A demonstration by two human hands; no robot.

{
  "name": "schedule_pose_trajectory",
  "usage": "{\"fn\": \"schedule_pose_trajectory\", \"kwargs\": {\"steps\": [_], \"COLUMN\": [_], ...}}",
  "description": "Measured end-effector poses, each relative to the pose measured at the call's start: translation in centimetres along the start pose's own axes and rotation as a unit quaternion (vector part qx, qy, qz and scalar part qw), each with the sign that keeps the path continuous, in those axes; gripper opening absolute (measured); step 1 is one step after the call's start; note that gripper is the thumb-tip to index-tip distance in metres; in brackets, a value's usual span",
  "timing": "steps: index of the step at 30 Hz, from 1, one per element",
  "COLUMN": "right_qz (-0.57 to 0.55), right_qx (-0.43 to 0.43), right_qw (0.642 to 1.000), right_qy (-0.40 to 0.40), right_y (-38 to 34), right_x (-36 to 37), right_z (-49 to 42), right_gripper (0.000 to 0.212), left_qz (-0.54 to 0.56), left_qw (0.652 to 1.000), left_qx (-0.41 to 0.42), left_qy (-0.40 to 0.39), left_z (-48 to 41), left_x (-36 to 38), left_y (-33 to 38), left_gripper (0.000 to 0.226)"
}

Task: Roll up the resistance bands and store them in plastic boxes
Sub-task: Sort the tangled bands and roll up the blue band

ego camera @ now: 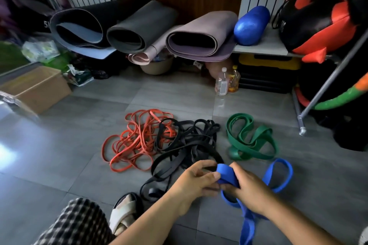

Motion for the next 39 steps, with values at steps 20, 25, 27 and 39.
{"fn": "schedule_pose_trajectory", "kwargs": {"steps": [20,25,27,39], "right_qz": [-0.269,-0.324,-0.330,-0.298], "right_qx": [0.238,0.271,0.260,0.247], "right_qw": [0.922,0.888,0.888,0.882], "right_qy": [0.146,0.184,0.188,0.269], "right_y": [23.9,26.3,25.8,26.2], "right_x": [11.8,13.8,13.3,7.1], "right_z": [-17.1,-16.4,-16.6,-8.8], "right_gripper": [0.021,0.036,0.034,0.037], "left_qz": [-0.447,-0.464,-0.490,-0.676], "left_qw": [0.831,0.848,0.835,0.711], "left_qx": [-0.011,-0.082,-0.044,0.060], "left_qy": [0.331,0.242,0.246,0.184], "left_z": [-29.1,-35.7,-35.8,-32.1], "left_x": [-27.0,-25.0,-22.8,-9.8], "left_y": [0.2,-3.5,-2.5,-3.8], "left_gripper": [0.090,0.101,0.063,0.055]}}
Point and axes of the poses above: each hand's wrist, its own z-axis away from the middle knuckle, its own x-axis out of the palm, y = z × x, the point moved 10 cm from there along -z, towards the middle knuckle, and after that the axes turned 12 degrees about -x, right-handed, at the moved point
